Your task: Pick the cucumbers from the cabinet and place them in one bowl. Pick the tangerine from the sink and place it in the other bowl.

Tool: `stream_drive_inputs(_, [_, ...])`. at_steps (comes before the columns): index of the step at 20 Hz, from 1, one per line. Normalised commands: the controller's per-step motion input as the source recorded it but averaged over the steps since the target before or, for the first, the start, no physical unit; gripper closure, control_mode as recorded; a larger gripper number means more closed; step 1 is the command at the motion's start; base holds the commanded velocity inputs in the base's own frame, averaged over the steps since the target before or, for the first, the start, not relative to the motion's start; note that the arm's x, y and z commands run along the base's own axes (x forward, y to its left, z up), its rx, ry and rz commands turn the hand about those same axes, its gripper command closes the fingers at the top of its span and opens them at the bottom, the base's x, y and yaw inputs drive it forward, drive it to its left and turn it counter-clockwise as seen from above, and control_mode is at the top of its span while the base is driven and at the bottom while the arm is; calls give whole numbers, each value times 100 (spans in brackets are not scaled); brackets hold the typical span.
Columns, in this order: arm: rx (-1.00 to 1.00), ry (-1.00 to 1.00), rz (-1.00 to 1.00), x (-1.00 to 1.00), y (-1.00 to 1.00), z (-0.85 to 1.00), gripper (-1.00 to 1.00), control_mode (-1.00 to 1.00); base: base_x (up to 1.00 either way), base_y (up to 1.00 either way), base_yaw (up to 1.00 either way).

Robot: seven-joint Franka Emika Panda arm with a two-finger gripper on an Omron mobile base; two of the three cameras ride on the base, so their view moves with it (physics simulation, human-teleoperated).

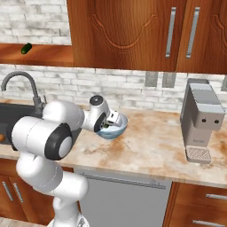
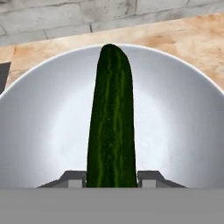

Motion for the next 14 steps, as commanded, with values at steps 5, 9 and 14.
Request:
stream_drive_inputs(5, [0, -1, 0, -17, 0, 0, -100, -100, 0, 0, 0])
stream_drive_inputs(9, [0, -1, 0, -32, 0, 6, -100, -100, 0, 0, 0])
stream_drive_inputs(14, [0, 0, 0, -31, 0, 34, -100, -100, 0, 0, 0])
